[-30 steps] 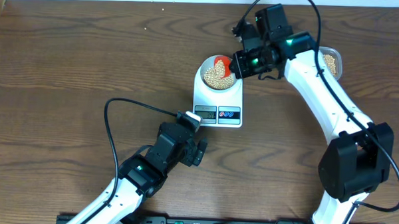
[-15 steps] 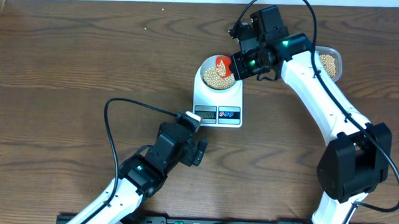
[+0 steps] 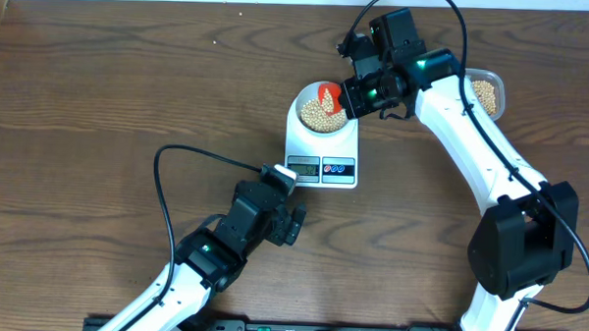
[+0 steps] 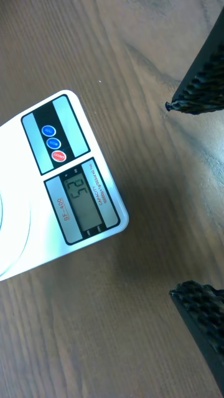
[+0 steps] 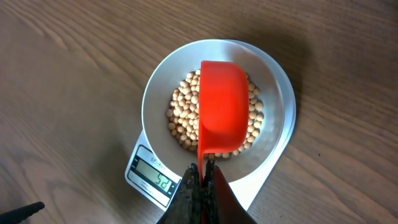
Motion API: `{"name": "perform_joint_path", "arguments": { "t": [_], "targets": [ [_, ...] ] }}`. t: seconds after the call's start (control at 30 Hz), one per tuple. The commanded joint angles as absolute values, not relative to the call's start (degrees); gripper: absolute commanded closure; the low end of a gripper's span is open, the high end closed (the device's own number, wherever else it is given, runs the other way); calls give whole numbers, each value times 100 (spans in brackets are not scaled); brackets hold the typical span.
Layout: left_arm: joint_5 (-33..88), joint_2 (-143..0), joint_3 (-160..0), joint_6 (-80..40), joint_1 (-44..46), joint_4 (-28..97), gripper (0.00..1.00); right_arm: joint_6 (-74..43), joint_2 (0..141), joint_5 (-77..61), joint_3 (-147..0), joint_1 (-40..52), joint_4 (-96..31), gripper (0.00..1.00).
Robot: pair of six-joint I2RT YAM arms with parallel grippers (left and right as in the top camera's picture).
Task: Scoop item into bowl and weigh 50g on scale
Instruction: 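Tilt the scoop with the right gripper to pour chickpeas into the bowl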
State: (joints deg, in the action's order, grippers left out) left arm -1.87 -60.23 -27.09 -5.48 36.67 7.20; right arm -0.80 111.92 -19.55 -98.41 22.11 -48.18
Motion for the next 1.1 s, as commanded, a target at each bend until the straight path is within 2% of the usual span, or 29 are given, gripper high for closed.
{"name": "perform_joint_path", "arguments": {
  "t": [0.0,0.87,1.07],
  "targets": [
    [-301,-5981,-2832,-451,3669,727,12,10,11087,-1951,-9859,2259,-4823,99],
    [-303,-5981,-2832,-454,3669,727,11,30,11087,-2014,-9859,2259,-4866,99],
    [-303,-5981,-2832,-451,3669,727,12,27,11087,-2609,-9859,2165,-4818,99]
  ]
}}
